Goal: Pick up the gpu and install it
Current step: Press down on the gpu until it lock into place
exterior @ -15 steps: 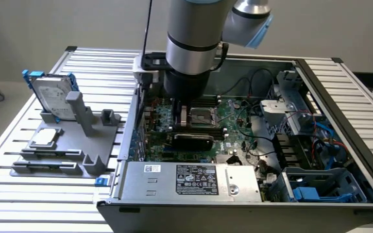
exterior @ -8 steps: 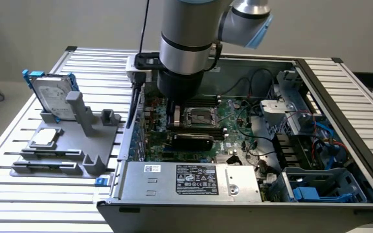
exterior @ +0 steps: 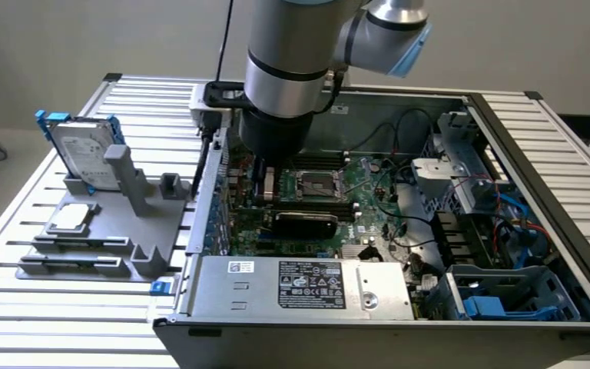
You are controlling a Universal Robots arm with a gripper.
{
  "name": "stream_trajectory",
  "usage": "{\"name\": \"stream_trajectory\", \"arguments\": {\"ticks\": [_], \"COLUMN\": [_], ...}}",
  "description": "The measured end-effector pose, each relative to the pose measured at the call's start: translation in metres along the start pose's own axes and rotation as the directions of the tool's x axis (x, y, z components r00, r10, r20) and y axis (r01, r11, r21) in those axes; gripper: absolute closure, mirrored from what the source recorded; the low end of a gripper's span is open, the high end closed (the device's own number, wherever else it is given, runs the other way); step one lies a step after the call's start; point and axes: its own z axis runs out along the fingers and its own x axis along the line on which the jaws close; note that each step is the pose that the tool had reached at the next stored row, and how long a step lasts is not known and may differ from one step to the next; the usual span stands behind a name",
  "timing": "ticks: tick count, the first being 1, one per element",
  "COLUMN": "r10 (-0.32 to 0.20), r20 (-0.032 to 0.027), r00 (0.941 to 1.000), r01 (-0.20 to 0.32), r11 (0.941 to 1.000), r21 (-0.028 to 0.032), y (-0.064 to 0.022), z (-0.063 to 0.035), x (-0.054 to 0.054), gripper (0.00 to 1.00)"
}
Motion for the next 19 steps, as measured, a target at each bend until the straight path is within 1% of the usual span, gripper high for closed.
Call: {"name": "stream_trajectory", "arguments": {"ticks": [3,6,11,13,16,19], "r10": [0.002,0.003,0.006,0.007,0.007,0.008], "r20": [-0.0058,-0.0140,-0.0307,-0.0357,-0.0393,-0.0401], "r00": [1.0000,0.9999,0.9995,0.9993,0.9992,0.9992], "r01": [-0.002,-0.003,-0.007,-0.008,-0.009,-0.010], "r11": [0.9999,0.9999,0.9996,0.9995,0.9993,0.9990], "r21": [-0.0103,-0.0166,-0.0265,-0.0304,-0.0356,-0.0432], "y": [0.0022,0.0038,0.0062,0.0071,0.0083,0.0099], "z": [0.0002,-0.0001,-0.0011,-0.0020,-0.0043,-0.0066], "x": [-0.0001,-0.0002,-0.0004,-0.0005,-0.0008,-0.0015], "gripper": [0.89,0.89,0.89,0.89,0.89,0.89]}}
